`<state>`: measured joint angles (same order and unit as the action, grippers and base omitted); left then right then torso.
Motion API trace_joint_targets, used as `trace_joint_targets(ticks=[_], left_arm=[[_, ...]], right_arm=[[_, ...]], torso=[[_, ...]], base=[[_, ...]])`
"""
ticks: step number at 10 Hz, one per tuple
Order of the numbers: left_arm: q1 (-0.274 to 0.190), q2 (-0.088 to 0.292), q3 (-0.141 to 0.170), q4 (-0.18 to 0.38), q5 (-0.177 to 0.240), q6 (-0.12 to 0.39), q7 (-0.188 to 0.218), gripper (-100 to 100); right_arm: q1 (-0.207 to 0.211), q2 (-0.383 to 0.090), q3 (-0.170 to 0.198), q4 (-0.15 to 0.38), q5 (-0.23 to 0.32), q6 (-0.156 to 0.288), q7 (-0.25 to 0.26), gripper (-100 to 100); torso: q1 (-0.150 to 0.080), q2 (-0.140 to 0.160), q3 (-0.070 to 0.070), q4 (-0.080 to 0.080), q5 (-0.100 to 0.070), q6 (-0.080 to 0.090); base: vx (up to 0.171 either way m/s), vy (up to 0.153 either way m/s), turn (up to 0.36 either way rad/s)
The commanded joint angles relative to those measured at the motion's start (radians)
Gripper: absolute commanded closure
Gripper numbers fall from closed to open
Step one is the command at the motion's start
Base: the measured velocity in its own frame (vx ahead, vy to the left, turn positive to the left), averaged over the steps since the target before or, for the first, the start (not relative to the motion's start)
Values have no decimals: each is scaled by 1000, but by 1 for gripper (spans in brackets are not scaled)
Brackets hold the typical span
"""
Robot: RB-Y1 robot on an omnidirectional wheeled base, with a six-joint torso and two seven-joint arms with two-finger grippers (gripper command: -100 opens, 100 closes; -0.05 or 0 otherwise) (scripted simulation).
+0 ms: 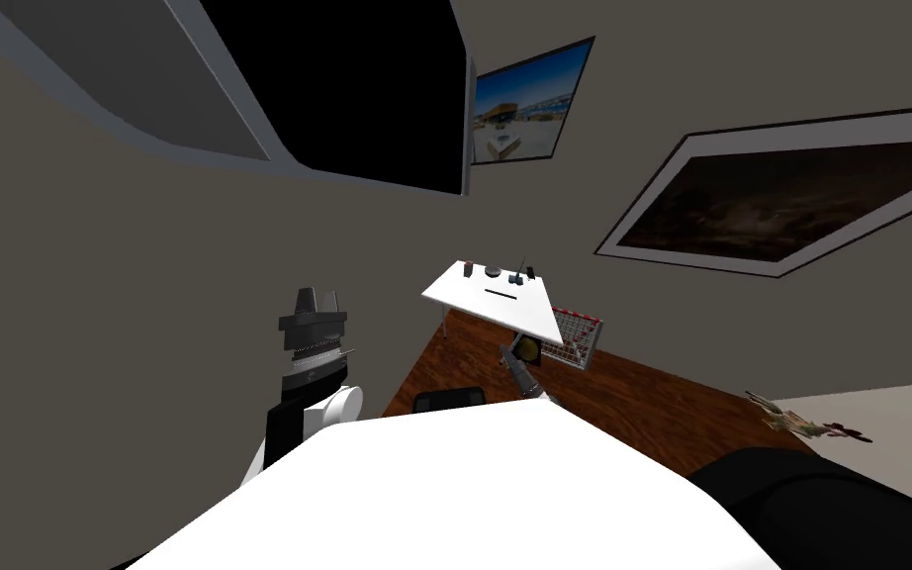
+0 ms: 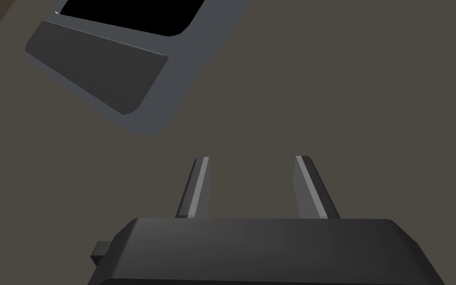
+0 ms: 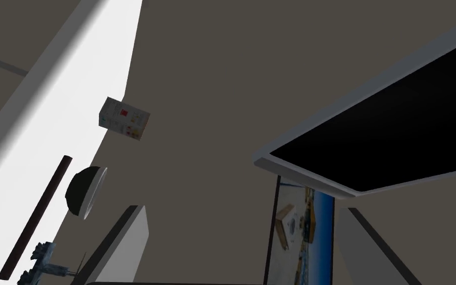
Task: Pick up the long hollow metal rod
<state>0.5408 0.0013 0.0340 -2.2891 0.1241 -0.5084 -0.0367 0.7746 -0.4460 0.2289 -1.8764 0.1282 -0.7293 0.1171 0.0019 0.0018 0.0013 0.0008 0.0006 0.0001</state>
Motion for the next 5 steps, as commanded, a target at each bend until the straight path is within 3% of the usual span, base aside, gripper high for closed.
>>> trace_joint_targets(ticks=[1, 3, 4, 5], left_arm=[[0, 0, 0, 0, 0, 0, 0, 0], [0, 0, 0, 0, 0, 0, 0, 0], [0, 0, 0, 0, 0, 0, 0, 0], [0, 0, 0, 0, 0, 0, 0, 0]], right_arm=[[22, -45, 21, 50, 19, -5, -7, -100], [22, -45, 21, 85, 19, -5, -7, -100], [44, -82, 44, 128, 38, -8, -11, -100], [44, -82, 44, 153, 38, -8, -11, -100]], torso=[[0, 0, 0, 0, 0, 0], [-1, -1, 0, 0, 0, 0], [-2, -1, -1, 0, 0, 0], [-2, -1, -1, 0, 0, -1]], base=[[-3, 62, 378], [5, 29, 55], [5, 43, 404], [9, 32, 173]])
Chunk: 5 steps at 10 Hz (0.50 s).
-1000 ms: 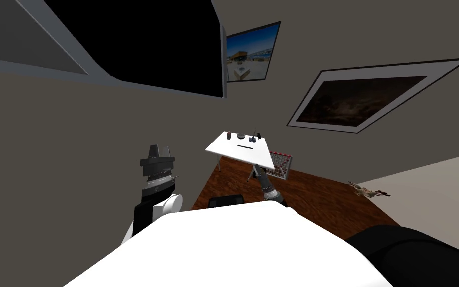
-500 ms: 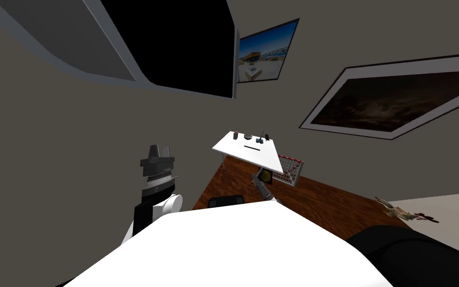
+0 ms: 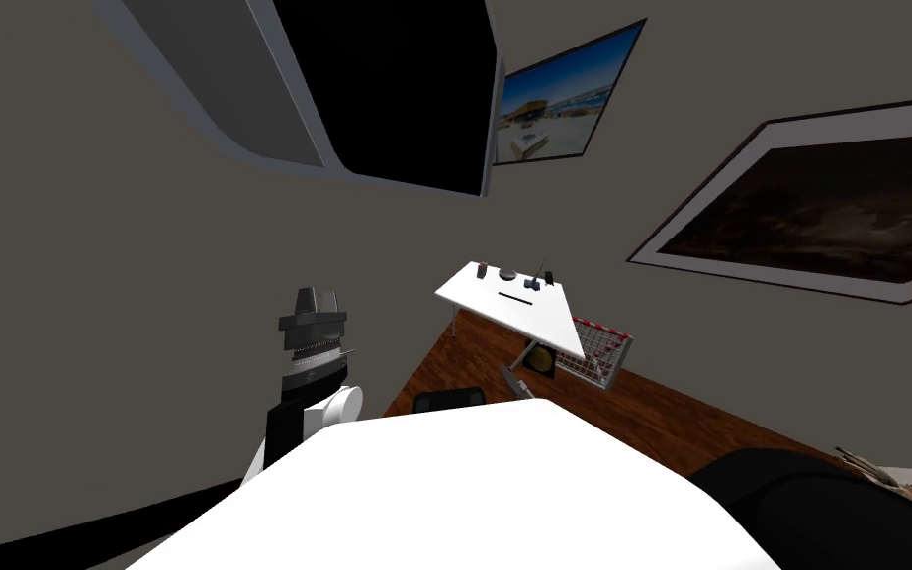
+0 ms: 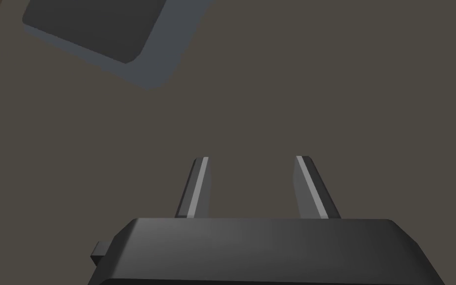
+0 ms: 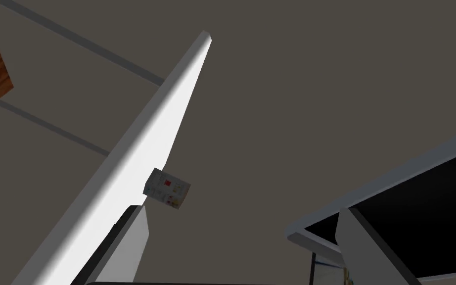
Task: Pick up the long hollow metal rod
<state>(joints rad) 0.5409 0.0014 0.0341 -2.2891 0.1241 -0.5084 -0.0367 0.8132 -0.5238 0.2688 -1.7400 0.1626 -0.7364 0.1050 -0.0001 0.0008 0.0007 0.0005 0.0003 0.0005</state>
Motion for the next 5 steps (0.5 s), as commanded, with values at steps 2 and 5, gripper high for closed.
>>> trace_joint_targets(ticks=[2, 5], left_arm=[[0, 0, 0, 0, 0, 0, 0, 0], [0, 0, 0, 0, 0, 0, 0, 0]], right_arm=[[29, -41, 29, 57, 22, -4, -3, -100], [54, -79, 56, 123, 40, -6, -7, -100]], torso=[[1, 0, 0, 0, 0, -1], [-1, 0, 0, 0, 0, 0]], base=[[14, 39, 267], [11, 14, 78]])
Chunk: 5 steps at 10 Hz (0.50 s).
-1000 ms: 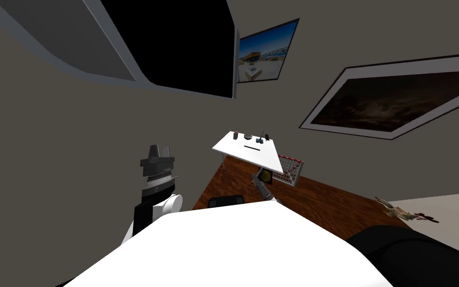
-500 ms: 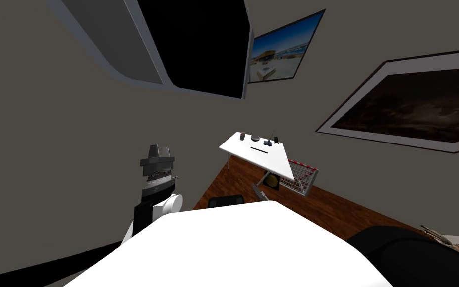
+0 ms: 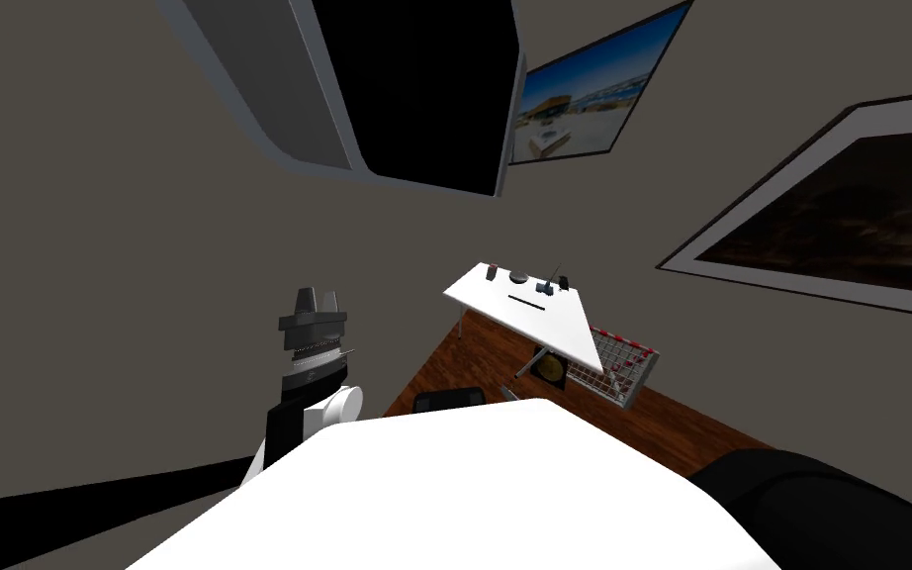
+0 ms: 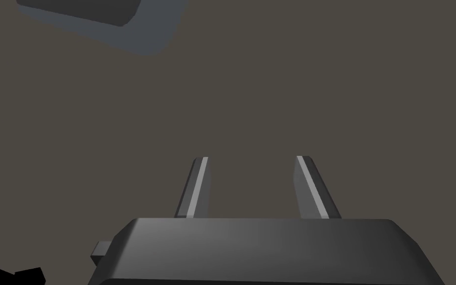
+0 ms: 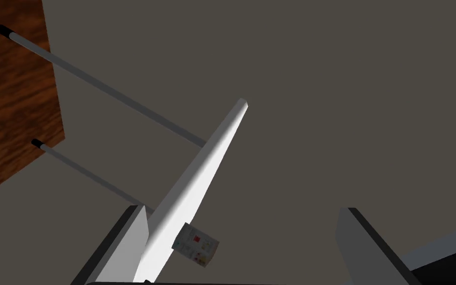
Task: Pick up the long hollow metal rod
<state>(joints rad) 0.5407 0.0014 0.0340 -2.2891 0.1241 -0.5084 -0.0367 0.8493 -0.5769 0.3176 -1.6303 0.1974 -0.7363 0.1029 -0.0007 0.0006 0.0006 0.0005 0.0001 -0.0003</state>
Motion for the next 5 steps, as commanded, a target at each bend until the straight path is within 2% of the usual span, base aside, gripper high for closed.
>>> trace_joint_targets(ticks=[1, 2, 3, 4, 5], left_arm=[[0, 0, 0, 0, 0, 0, 0, 0], [0, 0, 0, 0, 0, 0, 0, 0], [0, 0, 0, 0, 0, 0, 0, 0], [0, 0, 0, 0, 0, 0, 0, 0], [0, 0, 0, 0, 0, 0, 0, 0]], right_arm=[[18, -26, 7, 50, 5, -6, -5, -100], [44, -61, 36, 88, 23, -7, -9, -100], [44, -64, 36, 122, 23, -7, -9, -100], [44, -64, 36, 127, 23, -7, -9, -100], [71, -103, 65, 160, 39, -8, -13, -100]], torso=[[0, 0, 0, 0, 0, 0], [0, 0, 0, 0, 0, 1], [0, -1, -1, 0, 0, 0], [0, -1, -1, 0, 0, 1], [-1, 0, 0, 0, 0, 1]], base=[[24, 25, 237], [32, 37, 384], [29, 18, 254], [15, 4, 40], [30, 26, 394]])
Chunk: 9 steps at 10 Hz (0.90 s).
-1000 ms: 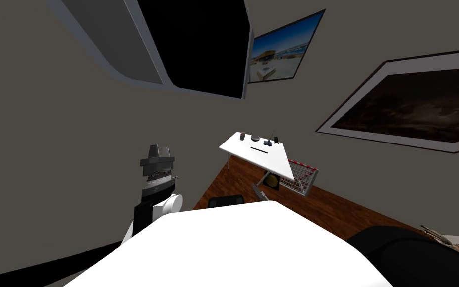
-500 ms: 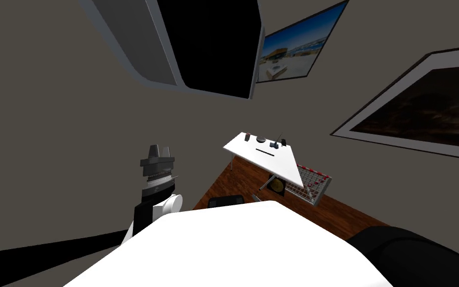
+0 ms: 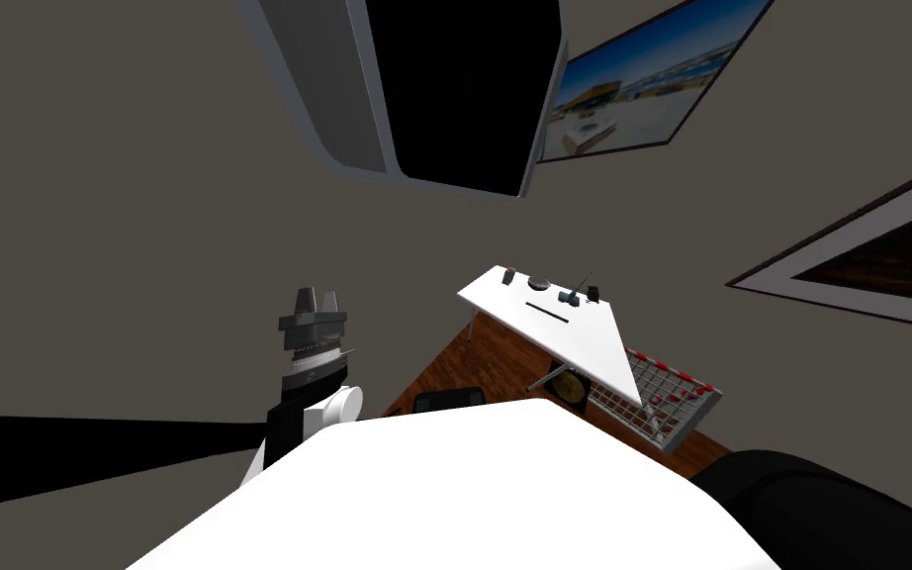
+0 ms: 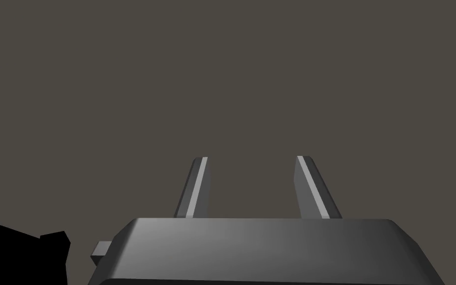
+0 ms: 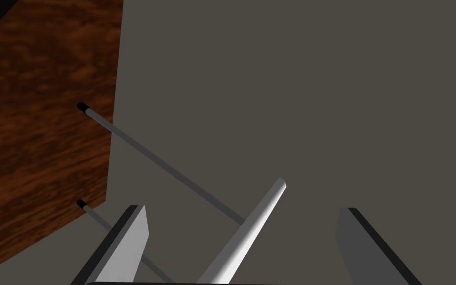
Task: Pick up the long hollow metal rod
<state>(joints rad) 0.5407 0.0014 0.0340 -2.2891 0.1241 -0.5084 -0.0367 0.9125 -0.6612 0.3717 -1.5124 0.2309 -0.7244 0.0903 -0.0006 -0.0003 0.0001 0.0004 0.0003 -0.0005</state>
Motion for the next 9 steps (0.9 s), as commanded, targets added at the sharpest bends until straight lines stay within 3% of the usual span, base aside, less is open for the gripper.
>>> trace_joint_targets(ticks=[1, 3, 4, 6, 7, 9], left_arm=[[0, 0, 0, 0, 0, 0, 0, 0], [0, 0, 0, 0, 0, 0, 0, 0], [0, 0, 0, 0, 0, 0, 0, 0], [0, 0, 0, 0, 0, 0, 0, 0], [0, 0, 0, 0, 0, 0, 0, 0], [0, 0, 0, 0, 0, 0, 0, 0]], right_arm=[[8, -19, 11, 50, 6, -19, 0, -100], [8, -19, 11, 86, 6, -19, 0, -100], [34, -58, 41, 119, 21, -19, -3, -100], [34, -58, 41, 163, 21, -19, -3, -100], [60, -97, 71, 194, 35, -18, -7, -100], [60, -97, 71, 240, 35, -18, -7, -100]], torso=[[0, 0, 0, 0, 0, 0], [-1, 1, 0, 0, 0, 2], [-1, 2, 1, 0, 0, 1], [-1, 0, 0, 0, 0, 1], [-1, 1, 0, 0, 0, 2], [-1, 0, 0, 0, 0, 1]], base=[[32, 16, 233], [6, 5, -15], [17, 24, 334], [24, 7, 172], [31, 15, 343], [27, 5, 152]])
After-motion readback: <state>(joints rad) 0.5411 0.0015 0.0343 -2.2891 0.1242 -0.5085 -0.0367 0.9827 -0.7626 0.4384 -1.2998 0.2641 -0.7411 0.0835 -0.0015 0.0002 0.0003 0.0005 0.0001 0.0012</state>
